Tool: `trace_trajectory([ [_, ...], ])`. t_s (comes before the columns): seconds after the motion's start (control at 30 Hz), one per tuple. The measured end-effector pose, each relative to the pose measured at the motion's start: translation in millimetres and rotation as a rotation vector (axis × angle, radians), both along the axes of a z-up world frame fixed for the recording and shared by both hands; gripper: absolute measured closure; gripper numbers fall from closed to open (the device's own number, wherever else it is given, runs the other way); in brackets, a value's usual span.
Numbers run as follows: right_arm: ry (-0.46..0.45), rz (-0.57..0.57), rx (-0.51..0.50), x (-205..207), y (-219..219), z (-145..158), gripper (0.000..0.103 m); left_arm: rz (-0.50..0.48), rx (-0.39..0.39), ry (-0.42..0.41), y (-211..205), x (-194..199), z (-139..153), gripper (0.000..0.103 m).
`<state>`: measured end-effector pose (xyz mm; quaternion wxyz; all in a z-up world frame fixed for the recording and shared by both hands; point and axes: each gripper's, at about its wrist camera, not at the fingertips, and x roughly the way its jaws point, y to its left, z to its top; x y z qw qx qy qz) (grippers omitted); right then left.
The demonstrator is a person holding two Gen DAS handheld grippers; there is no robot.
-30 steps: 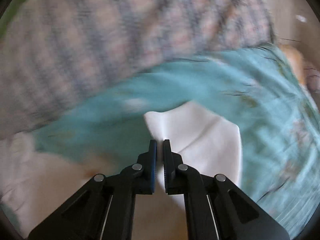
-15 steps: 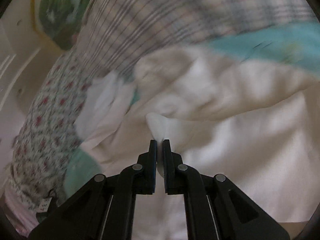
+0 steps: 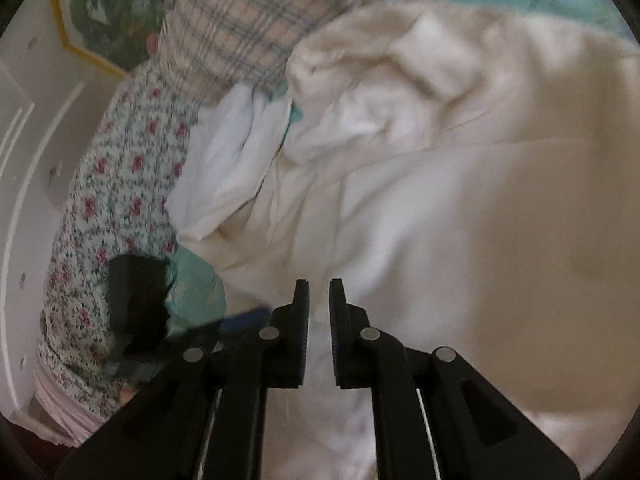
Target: Fold large clothes
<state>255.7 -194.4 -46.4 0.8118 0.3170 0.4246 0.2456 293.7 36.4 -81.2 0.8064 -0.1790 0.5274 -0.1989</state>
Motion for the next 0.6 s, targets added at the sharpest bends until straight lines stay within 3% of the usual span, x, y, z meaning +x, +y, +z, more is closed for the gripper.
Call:
trace_trajectory([
  [0.07, -0.015, -0.065, -0.019, -21, -27, 8, 0.093, -0.012, 0.042, 0.002, -12, 23, -6, 0.011],
  [0.1, -0.023, -0.092, -0.028, -30, -37, 11, 0.093, -0.017, 0.055, -0.01, -16, 31, -8, 0.021],
  [0.17, -0.042, -0.177, -0.06, -50, -63, 17, 0.093, -0.027, 0.092, -0.038, -24, 40, -10, 0.049],
  [0.23, -0.042, -0.264, -0.085, -63, -85, 24, 0.093, -0.025, 0.129, -0.051, -29, 46, -12, 0.1],
  [0.3, -0.047, -0.338, -0.091, -74, -105, 28, 0.093, -0.02, 0.124, -0.065, -30, 45, -11, 0.099],
  [0.4, -0.071, -0.446, -0.126, -88, -134, 39, 0.092, 0.09, 0.226, -0.177, -18, 24, 9, 0.099],
  [0.43, -0.07, -0.478, -0.15, -90, -141, 41, 0.083, 0.123, 0.26, -0.208, -10, 19, 13, 0.099],
  [0.47, -0.054, -0.512, -0.188, -90, -151, 42, 0.062, 0.137, 0.276, -0.216, -4, 17, 13, 0.099],
  [0.53, -0.031, -0.556, -0.222, -84, -165, 38, 0.036, 0.152, 0.279, -0.18, 10, 17, 5, 0.099],
  [0.6, 0.0, -0.559, -0.234, -72, -175, 29, 0.035, 0.167, 0.27, -0.157, 20, 15, -1, 0.099],
])
